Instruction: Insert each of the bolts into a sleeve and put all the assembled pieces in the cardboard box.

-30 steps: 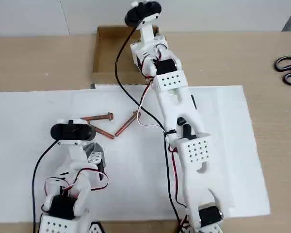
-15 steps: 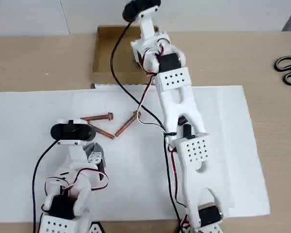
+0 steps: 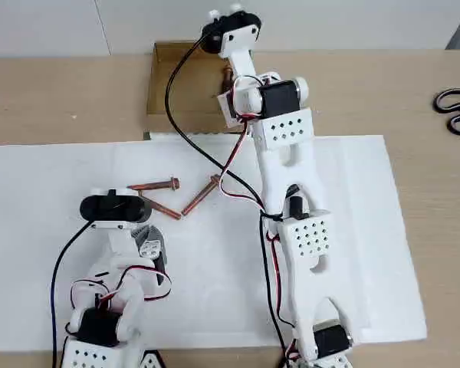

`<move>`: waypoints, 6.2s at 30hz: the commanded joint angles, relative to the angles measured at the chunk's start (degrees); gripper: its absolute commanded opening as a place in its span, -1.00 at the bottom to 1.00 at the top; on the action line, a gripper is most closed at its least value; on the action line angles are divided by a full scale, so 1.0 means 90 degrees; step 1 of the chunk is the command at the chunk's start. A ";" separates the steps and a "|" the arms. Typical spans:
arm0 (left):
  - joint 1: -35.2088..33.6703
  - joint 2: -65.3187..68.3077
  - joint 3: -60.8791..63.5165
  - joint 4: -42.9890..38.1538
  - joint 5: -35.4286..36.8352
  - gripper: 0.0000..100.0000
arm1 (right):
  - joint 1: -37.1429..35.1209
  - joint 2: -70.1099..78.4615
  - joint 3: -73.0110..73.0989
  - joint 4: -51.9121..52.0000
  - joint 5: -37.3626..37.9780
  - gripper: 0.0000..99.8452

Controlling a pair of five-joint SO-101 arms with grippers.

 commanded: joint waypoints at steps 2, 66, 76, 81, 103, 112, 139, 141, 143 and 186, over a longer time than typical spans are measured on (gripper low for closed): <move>-0.0020 -0.0059 -0.0024 -0.0147 0.0039 -0.99 | 0.0132 -0.0298 -0.0137 0.0239 -0.0459 -0.99; -0.0029 -0.0059 -0.0024 -0.0147 0.0049 -0.99 | 0.0835 -0.5280 0.9035 0.0161 -0.2042 -0.71; -0.0029 -0.0059 -0.0024 -0.0147 0.0049 -0.99 | 0.0845 -0.5065 0.9172 -0.0142 -0.1514 -0.71; -0.0029 -0.0059 -0.0024 -0.0147 0.0049 -0.99 | 0.0845 -0.4459 0.9153 -0.0298 -0.1514 -0.71; -0.0029 -0.0059 -0.0024 -0.0147 0.0049 -0.99 | 0.1206 -0.3766 0.9172 -0.0991 -0.1504 -0.71; -0.0029 -0.0059 -0.0024 -0.0147 0.0049 -0.99 | 0.1206 -0.3121 0.9172 -0.1226 -0.1504 -0.71; 0.0000 -0.0029 -0.0190 -0.0098 0.0215 -0.98 | 0.1001 -0.5338 0.8811 0.0132 -0.1895 -0.99; 0.0010 -0.0029 -0.0484 0.0088 0.0215 -0.98 | 0.1050 -0.5788 0.9201 0.0132 -0.1895 -0.99; 0.0020 -0.0020 -0.0796 0.0283 0.0205 -0.98 | 0.1128 -0.6256 0.9729 0.0122 -0.1895 -0.99; 0.1006 1.1087 -0.9001 0.1436 -0.2462 -0.92 | 0.3004 -1.0759 1.3792 -0.0063 -0.1905 -0.99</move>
